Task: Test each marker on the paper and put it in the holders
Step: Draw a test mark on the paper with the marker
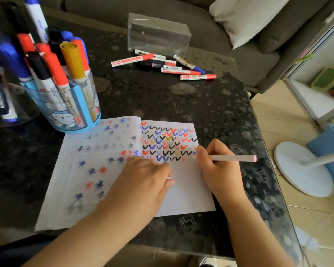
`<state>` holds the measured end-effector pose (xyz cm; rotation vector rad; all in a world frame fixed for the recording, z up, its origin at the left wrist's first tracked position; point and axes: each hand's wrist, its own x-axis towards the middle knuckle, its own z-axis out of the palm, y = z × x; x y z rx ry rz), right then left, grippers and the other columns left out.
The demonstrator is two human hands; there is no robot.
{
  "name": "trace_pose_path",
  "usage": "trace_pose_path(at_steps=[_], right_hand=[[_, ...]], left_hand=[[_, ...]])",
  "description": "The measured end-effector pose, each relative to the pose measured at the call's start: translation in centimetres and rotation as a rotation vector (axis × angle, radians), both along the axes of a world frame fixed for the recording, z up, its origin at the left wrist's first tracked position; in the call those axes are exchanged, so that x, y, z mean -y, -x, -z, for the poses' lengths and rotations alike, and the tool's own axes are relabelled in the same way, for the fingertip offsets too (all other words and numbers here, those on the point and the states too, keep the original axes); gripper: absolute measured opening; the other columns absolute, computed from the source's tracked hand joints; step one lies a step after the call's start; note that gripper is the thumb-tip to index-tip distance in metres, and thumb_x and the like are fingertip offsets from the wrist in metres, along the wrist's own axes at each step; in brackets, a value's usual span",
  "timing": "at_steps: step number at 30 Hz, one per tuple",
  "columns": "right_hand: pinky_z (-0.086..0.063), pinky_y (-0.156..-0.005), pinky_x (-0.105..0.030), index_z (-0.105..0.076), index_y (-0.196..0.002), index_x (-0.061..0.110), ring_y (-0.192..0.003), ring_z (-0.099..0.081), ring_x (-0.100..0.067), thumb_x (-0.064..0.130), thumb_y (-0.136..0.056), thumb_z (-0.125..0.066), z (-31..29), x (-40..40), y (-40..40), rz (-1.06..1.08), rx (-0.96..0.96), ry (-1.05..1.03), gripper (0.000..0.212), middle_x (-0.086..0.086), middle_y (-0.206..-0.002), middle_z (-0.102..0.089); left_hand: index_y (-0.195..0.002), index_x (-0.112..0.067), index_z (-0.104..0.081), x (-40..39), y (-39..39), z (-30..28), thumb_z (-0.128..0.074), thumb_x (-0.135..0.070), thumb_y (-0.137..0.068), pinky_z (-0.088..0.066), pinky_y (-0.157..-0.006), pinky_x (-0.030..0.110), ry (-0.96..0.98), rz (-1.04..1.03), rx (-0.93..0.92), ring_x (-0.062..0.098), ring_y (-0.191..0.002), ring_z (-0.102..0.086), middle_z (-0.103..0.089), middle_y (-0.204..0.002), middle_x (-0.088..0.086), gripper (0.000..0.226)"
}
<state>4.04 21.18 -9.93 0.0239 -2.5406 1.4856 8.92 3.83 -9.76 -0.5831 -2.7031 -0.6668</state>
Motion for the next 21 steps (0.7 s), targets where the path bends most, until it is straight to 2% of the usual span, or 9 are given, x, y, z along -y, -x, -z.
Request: trace_pose_path(at_steps=[6, 10, 14, 21], right_hand=[[-0.025, -0.041, -0.015, -0.038, -0.059, 0.01, -0.046, -0.034, -0.005, 0.016, -0.089, -0.062, 0.24, 0.03, 0.12, -0.034, 0.015, -0.025, 0.038, 0.01, -0.048, -0.039], [-0.028, -0.043, -0.018, -0.041, -0.063, 0.002, -0.048, -0.036, -0.005, 0.017, -0.088, -0.062, 0.26, 0.17, 0.17, -0.058, 0.033, -0.027, 0.036, -0.008, -0.056, -0.048], [-0.023, -0.04, -0.012, -0.033, -0.056, 0.013, -0.043, -0.032, -0.004, 0.007, -0.088, -0.059, 0.26, 0.15, 0.27, -0.066, 0.042, -0.017, 0.041, 0.009, -0.047, -0.039], [-0.023, -0.043, -0.017, -0.03, -0.058, 0.014, -0.048, -0.029, -0.005, 0.008, -0.088, -0.058, 0.62, 0.19, 0.46, 0.018, -0.001, -0.003, 0.041, 0.007, -0.05, -0.032]], left_hand=[[-0.07, -0.019, -0.063, -0.01, -0.11, 0.24, -0.058, -0.029, -0.075, -0.053, -0.056, 0.04, 0.008, -0.013, 0.022, 0.015, -0.058, -0.06, -0.064, -0.064, -0.007, 0.013], [-0.07, -0.018, -0.063, -0.15, -0.1, 0.26, -0.063, -0.026, -0.076, -0.054, -0.056, 0.039, 0.001, -0.028, 0.009, 0.015, -0.057, -0.06, -0.064, -0.063, -0.007, 0.01], [-0.068, -0.018, -0.063, -0.2, -0.18, 0.17, -0.059, -0.029, -0.072, -0.054, -0.055, 0.038, 0.004, -0.035, 0.024, 0.015, -0.055, -0.06, -0.064, -0.062, -0.008, 0.012], [-0.07, -0.016, -0.064, -0.28, -0.21, 0.19, -0.079, -0.02, -0.07, -0.053, -0.053, 0.039, -0.008, -0.038, 0.011, 0.017, -0.056, -0.06, -0.064, -0.061, -0.005, 0.016]])
